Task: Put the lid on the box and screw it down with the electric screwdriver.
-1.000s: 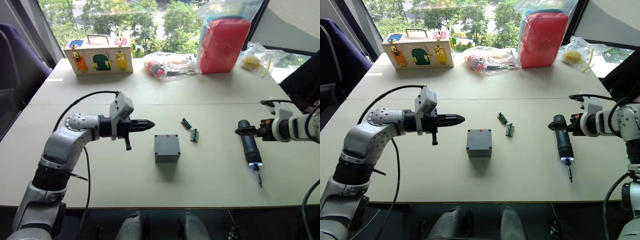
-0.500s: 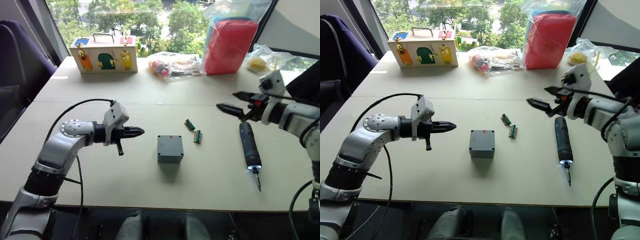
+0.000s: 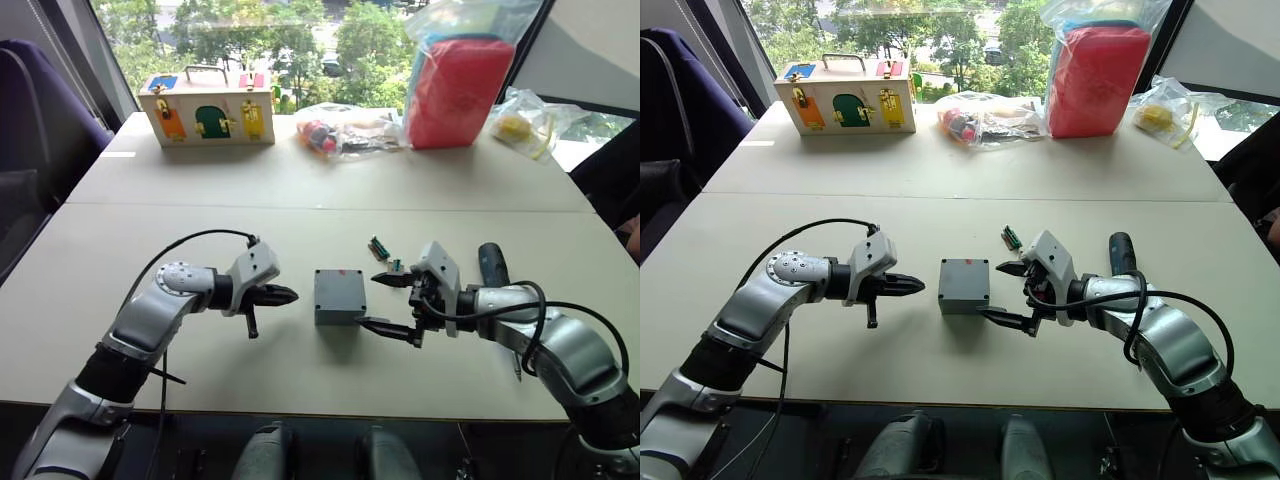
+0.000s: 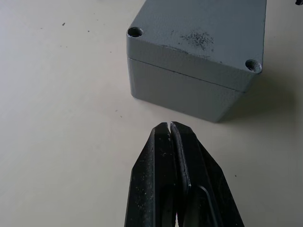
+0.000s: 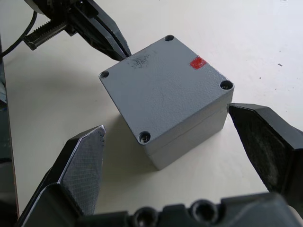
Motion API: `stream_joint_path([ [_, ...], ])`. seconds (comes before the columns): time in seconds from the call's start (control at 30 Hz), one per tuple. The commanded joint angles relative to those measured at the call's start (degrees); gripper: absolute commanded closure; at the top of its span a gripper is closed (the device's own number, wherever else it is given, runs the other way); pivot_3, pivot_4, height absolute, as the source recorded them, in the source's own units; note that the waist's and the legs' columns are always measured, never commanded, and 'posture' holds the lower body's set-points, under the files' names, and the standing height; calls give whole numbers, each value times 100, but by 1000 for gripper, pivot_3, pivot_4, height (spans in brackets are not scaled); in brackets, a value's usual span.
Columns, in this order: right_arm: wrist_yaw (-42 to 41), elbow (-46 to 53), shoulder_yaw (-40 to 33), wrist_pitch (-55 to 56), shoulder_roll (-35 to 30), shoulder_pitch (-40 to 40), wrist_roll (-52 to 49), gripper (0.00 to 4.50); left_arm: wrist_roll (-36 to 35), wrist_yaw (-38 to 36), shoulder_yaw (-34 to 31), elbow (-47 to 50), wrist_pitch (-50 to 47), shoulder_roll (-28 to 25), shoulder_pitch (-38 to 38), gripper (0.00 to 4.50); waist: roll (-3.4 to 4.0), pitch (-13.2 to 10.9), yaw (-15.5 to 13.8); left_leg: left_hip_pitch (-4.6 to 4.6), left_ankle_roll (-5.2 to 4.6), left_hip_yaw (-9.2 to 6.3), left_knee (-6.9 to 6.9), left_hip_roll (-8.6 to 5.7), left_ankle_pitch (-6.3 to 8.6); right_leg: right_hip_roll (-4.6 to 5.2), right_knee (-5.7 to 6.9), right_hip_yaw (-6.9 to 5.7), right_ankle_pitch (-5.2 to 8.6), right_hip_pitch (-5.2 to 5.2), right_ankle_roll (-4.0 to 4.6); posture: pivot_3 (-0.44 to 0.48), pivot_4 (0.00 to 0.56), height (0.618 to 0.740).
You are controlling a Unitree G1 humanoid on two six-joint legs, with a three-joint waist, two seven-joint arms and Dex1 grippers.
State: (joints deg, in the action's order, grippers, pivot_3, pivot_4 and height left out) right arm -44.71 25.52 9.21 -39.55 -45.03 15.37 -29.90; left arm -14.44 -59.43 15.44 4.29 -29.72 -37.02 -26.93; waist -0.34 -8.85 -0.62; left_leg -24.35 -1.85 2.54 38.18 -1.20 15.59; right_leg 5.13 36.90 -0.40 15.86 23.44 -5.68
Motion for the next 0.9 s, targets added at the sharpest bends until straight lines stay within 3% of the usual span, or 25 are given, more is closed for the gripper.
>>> stream_joint_path([
  [0.03, -38, 306, 161, -81, 16, 0, 131, 42, 177, 2, 107, -203, 311, 185, -250, 4500, 0, 0, -1, 2, 1, 0, 1, 0, -1, 0, 1, 0, 0, -3, 0, 0, 150, 740],
  [0.6, 278, 914, 165, -1044, 440, -144, -137, 42, 462, -327, 209, -1508, 936, 1026, -1326, 4500, -3, -1, -7, 0, -1, 0, 8, -1, 0, -5, 10, -3, 0, -2, -1, 0, 150, 740],
  [0.73, 231, 972, -63, -1107, 235, -95, -140, 42, 605, -279, 101, -1701, 1062, 932, -1384, 4500, -3, -1, -2, 0, -2, 0, 9, -2, 0, -9, 11, -4, -1, -2, -1, 0, 150, 740],
  [0.9, 0, 579, -180, -662, -266, 96, 301, 42, 571, -422, -66, -1376, 871, 454, -1157, 4500, -4, -2, 26, 1, -2, 0, 9, 0, -1, -12, 12, -4, -1, -2, -1, 0, 150, 740],
])
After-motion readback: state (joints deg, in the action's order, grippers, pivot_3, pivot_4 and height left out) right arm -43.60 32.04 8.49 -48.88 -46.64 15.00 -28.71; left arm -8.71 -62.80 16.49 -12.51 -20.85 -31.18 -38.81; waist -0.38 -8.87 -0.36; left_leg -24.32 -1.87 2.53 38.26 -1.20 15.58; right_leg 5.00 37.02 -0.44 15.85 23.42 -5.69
